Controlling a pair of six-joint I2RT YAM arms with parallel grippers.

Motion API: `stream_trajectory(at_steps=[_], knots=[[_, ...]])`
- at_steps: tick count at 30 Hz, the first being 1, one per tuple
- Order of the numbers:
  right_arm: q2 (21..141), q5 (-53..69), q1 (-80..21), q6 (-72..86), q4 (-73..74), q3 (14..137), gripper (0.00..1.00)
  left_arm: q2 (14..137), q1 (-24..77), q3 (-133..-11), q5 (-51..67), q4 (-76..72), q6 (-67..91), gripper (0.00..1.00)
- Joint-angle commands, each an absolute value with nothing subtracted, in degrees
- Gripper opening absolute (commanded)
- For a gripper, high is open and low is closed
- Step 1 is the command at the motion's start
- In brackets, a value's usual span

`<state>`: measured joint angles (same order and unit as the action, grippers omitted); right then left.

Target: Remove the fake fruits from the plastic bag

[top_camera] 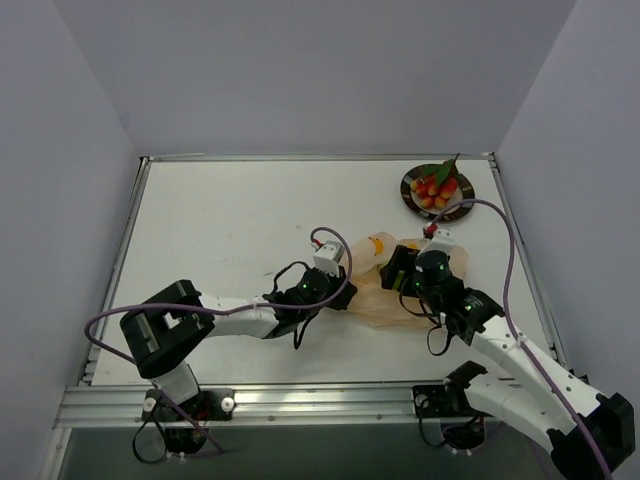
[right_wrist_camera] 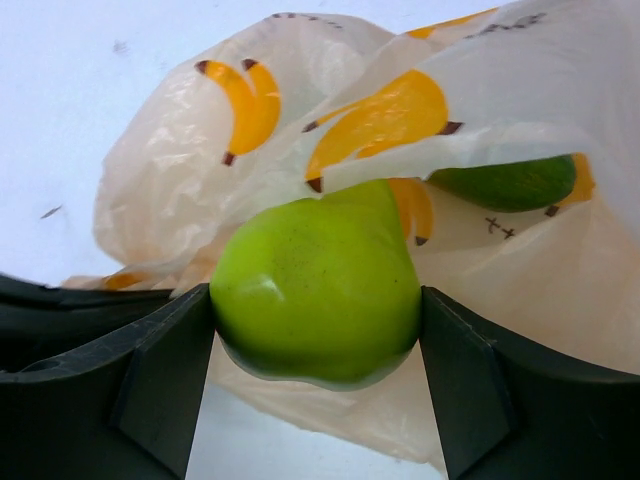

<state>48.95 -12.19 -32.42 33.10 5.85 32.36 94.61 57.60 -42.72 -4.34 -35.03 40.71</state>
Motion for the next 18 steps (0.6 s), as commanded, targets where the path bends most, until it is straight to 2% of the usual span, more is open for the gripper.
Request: stream_trajectory(at_steps=[1,3,7,9,15,18], knots=[[48.2,-4.5,-33.0,33.2,7.1,38.7,0.46,93.6,57.4,-43.5,-3.8,-37.6,40.9,0.02],[48.7,-4.9,-33.0,32.4,4.9,43.6,0.45,93.5,57.4,-43.5,-4.0,-37.5,40.8,0.02],[53.6,-15.1,-30.4,30.7,-0.1,51.0,0.39,93.3,57.4,-43.5,-3.7,-37.5,40.6,0.02],[58.1,-18.1,-25.1,29.5,-5.2,52.4,0.39,93.1,57.4,-43.6,-3.6,-37.0,40.4,0.02],[67.7,-13.0,-5.6,34.0,-13.4,56.5,0.39,94.0,57.4,-44.1,-2.5,-36.9,39.8,0.02],[71.2,-9.4,-0.6,34.5,-16.1,58.6,0.39,94.0,57.4,-44.3,-2.1,-37.0,39.6,0.02]])
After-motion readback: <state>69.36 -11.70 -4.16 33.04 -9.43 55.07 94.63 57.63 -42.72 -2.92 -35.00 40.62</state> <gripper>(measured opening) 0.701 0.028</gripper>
